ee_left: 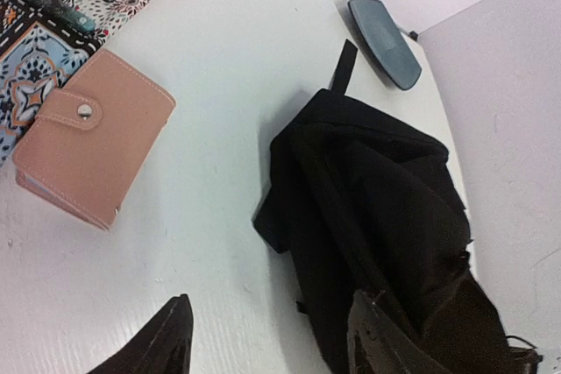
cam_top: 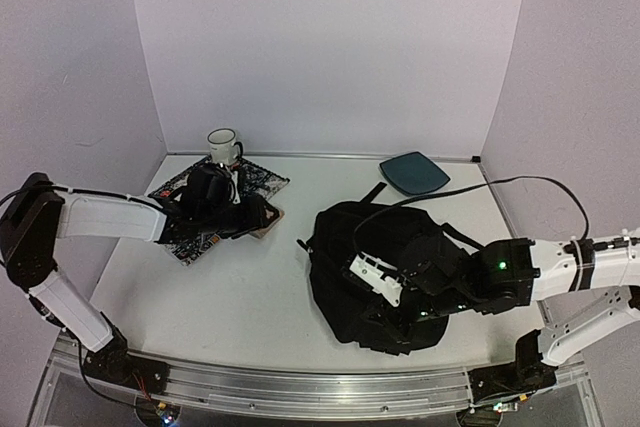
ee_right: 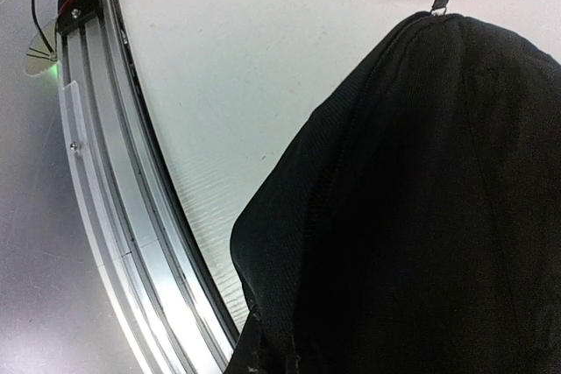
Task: Pack the student bag
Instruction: Zip the largest pocket of the bag in the student bag, then turn over the student bag at the center of the board.
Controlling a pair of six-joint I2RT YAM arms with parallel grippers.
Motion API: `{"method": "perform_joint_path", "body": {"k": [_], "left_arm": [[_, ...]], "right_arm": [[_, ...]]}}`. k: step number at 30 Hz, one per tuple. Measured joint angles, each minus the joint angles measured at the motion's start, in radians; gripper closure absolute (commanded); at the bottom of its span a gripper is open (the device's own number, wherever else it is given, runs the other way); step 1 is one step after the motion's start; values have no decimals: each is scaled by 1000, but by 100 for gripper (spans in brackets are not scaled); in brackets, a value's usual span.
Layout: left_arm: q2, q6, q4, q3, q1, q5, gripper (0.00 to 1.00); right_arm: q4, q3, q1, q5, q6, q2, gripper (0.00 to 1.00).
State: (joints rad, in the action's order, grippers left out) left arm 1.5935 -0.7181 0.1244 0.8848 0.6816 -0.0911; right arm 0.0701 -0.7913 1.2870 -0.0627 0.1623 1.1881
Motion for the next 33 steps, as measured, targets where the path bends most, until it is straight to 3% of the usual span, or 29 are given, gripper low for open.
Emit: {"method": "perform_joint_path", "body": {"k": [4,13,18,24,27,31,33], "left_arm": [[-103,-45,-1,-60,12,-34,30],[30,-124,7,-17,57,-183,23],[105,-143,8,37,123,-230,22],[196,-154,16,113,152,-261,26],[261,-154,18,159,152,-272,42],[335,-147,19,225,151,-300,83],[343,-142,23,241,151,-308,96]], "right_arm": [[12,-32,4,14,30,84,93],[17,-162,4,42,67,238,23],[23,-238,2,11,77,250,5],[36,-285,-63,-86,123,250,2],[48,-283,-123,-139,159,250,2],[54,-269,-167,-201,199,250,2],[58,-256,-175,-226,219,250,2]]}}
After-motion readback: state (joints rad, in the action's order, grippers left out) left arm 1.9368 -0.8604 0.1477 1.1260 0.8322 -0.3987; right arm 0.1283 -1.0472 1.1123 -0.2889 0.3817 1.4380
